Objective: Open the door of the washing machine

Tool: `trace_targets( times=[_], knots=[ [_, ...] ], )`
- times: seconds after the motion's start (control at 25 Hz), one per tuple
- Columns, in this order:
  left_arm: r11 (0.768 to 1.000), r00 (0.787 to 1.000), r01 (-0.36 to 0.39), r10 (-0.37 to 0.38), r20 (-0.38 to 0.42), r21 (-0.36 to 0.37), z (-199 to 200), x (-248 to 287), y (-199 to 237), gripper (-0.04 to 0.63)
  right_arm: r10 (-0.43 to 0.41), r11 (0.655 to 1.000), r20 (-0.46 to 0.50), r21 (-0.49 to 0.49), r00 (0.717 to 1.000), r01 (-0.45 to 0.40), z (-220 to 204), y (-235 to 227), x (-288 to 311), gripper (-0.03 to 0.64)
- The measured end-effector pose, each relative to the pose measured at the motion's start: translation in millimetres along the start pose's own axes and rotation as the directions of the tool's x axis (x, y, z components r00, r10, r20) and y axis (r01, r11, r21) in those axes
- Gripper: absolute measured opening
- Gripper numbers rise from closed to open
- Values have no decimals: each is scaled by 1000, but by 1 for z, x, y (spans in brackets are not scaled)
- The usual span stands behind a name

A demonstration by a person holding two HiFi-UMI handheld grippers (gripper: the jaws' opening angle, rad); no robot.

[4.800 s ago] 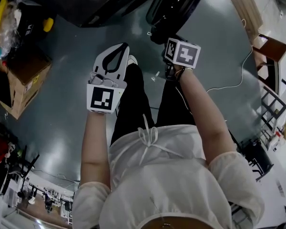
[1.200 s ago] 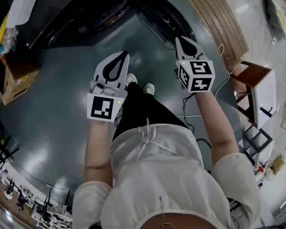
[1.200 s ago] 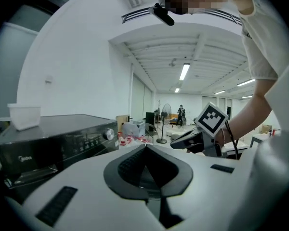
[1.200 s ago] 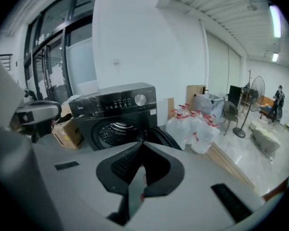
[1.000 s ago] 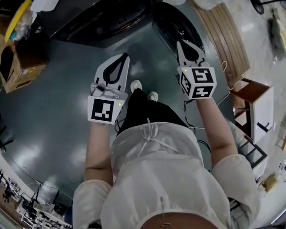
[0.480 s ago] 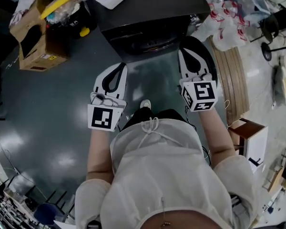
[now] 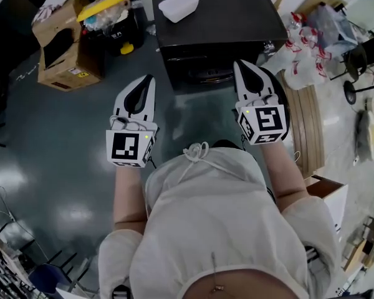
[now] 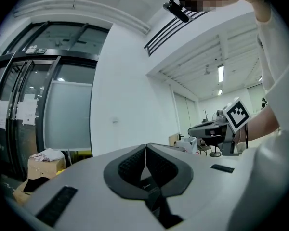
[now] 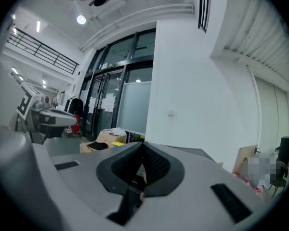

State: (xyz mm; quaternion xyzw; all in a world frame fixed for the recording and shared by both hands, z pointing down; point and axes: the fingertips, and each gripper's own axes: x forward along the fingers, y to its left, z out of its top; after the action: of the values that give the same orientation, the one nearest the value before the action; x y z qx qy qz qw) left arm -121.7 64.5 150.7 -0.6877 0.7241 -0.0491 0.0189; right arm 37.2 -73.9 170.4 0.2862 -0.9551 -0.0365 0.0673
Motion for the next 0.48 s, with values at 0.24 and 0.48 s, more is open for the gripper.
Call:
trace_targets(
  times=[0.24, 0.48],
  knots=[
    [1000, 1000, -30, 30, -5, 9, 1, -4, 23, 21, 25, 999, 14, -20, 1000, -24, 7, 11, 15, 5],
    [999, 999, -42, 42, -11, 10, 3, -1, 27, 21, 46, 999, 10, -8, 999, -46, 5, 12, 21, 3]
  ],
)
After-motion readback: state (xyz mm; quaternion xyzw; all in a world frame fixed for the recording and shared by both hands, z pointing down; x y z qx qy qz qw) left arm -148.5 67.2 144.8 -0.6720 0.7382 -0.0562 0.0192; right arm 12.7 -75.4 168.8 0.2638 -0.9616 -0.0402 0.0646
